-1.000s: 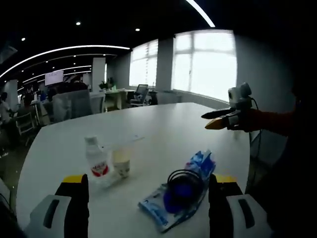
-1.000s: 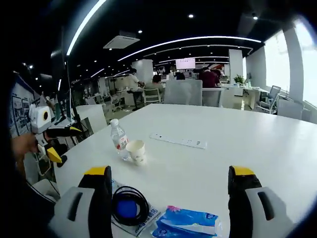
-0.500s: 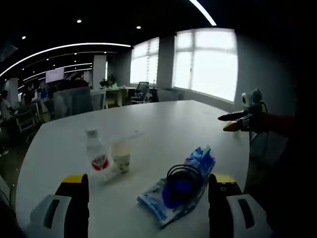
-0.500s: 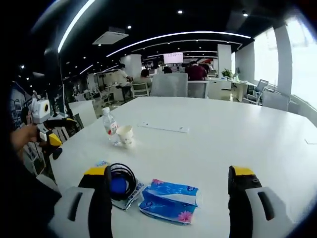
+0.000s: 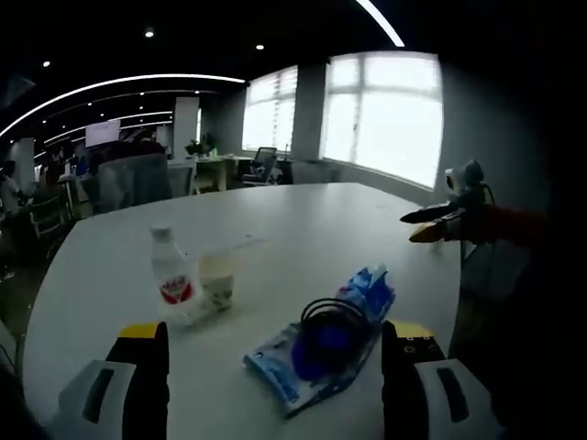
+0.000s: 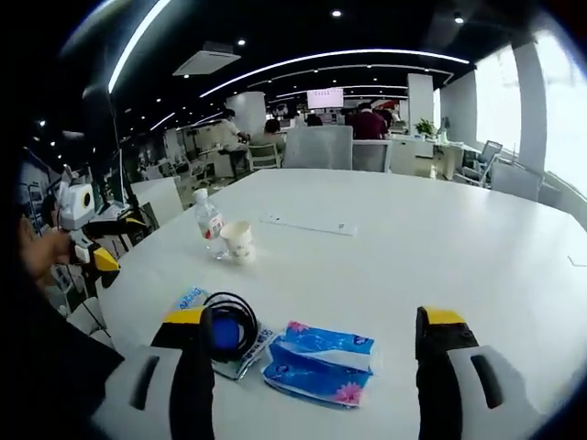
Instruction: Arrange the tabletop items into an orderly group along one side of the table until the central work area is clear of visible clutter.
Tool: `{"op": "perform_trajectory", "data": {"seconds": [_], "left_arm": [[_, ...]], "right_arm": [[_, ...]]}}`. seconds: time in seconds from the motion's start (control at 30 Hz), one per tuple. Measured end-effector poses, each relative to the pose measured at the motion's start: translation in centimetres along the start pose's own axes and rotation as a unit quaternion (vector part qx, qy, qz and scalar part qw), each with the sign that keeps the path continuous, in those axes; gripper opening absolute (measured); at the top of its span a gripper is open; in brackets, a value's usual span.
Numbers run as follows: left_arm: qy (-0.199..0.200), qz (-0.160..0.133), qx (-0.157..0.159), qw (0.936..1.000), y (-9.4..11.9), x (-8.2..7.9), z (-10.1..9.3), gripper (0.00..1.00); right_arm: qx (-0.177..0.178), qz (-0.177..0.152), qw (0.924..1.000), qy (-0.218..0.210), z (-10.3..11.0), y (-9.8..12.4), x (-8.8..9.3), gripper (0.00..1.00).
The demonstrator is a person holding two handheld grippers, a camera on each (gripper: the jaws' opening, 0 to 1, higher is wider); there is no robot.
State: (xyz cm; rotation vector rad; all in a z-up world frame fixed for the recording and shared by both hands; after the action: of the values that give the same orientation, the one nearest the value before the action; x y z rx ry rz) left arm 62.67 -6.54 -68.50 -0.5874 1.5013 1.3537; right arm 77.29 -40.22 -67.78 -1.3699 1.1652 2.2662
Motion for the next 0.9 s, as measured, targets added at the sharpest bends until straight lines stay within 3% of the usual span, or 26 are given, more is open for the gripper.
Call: {"op": "perform_trajectory", "data": {"seconds": [0.47,0.9], "left_arm": [[-0.007,0.001,0.009,0.9999,-0.7,0.1,-0.7,0.98],[-0.016,0.028,0.028,0.9991,-1.5,2.0,-1.5,0.89]], "right_arm": [[-0.068,0.052,0.9949,0.053,4.4,-3.0,1.1,0.72],[-0.073,0.084,0.9933,0.031,4.7,-4.1,3.7,0.55]]}}
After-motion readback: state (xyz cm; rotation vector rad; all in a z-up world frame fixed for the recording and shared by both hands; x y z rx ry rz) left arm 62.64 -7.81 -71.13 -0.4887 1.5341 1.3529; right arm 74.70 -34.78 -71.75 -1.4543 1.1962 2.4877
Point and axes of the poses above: the point that each gripper's makers call its tool centre point, and the gripper's own axes: y roughly backward along the fingers, z roughly to its left, x roughly out of its underside, the point moved 7 cm from there along y, roughly backward along the fingers, and after that the axes turned 12 degrees about -y, right-handed, at the moved point
